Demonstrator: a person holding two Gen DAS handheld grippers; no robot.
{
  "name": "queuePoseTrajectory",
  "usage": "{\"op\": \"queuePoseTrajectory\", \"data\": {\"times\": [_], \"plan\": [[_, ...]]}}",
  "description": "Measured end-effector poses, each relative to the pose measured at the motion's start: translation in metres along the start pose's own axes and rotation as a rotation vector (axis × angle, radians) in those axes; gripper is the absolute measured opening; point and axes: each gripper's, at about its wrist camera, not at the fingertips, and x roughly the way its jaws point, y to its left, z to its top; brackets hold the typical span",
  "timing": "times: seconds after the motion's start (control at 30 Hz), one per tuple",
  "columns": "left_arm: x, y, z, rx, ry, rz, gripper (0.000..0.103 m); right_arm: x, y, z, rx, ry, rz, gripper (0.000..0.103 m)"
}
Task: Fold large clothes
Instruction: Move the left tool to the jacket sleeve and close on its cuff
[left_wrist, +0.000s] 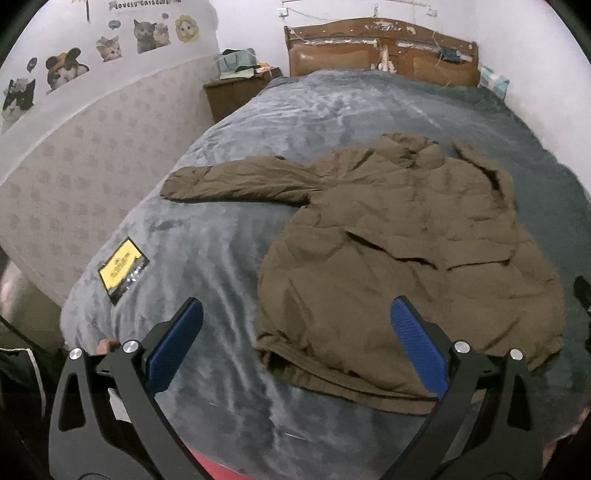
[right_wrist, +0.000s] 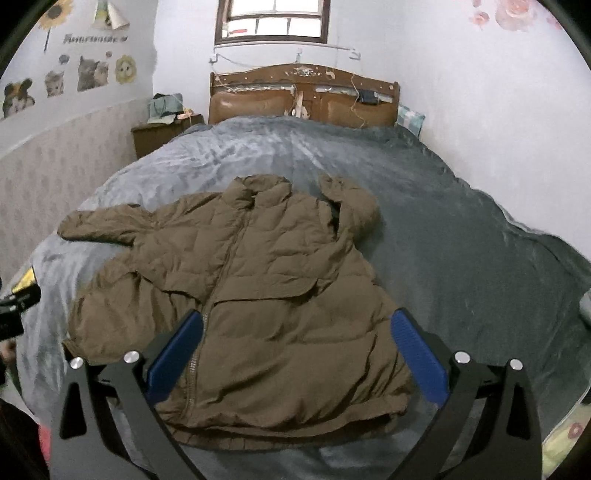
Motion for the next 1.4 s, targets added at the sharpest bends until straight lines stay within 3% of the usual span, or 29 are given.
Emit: {"op": "queuePoseTrajectory", "data": {"times": [0.2,0.5,0.63,0.77,0.9,1.07,1.33,1.4], "plan": [[0.022,0.021,0.004,-0.045,0.017,-0.039,0.100,0.025,-0.004,0.012,0.055,0.042,0.118,0.102],[0.057,0.062,0.010,-0.083,0.080,-0.072,0.100,0.047,0.027,0.041,-0.002,0.002,0.119,0.102],[0.075,0.089,0.026,-0.131,0.088,-0.040,0.100,0.067,0.046,0.053,-0.030,0.018,0.124,0.102],[0.103,0.113,0.045,-0.153,0.096,0.051,0.100,0.103,0.055,0.062,-0.016,0.047,0.144,0.102],[0.138,0.136,0.060,-0.169,0.130,0.049,0.100,0.124,0.060,0.078,-0.005,0.021,0.111,0.102],[0.182,0.165,0.084,-0.186,0.117,0.082,0.100,0.151,0.072,0.098,-0.029,0.006,0.069,0.102],[0.245,0.205,0.116,-0.240,0.100,0.066,0.100,0.202,0.093,0.112,-0.053,0.064,0.068,0.102],[0.267,0.222,0.123,-0.273,0.100,0.091,0.100,0.214,0.098,0.115,-0.067,0.077,0.051,0.102]]}}
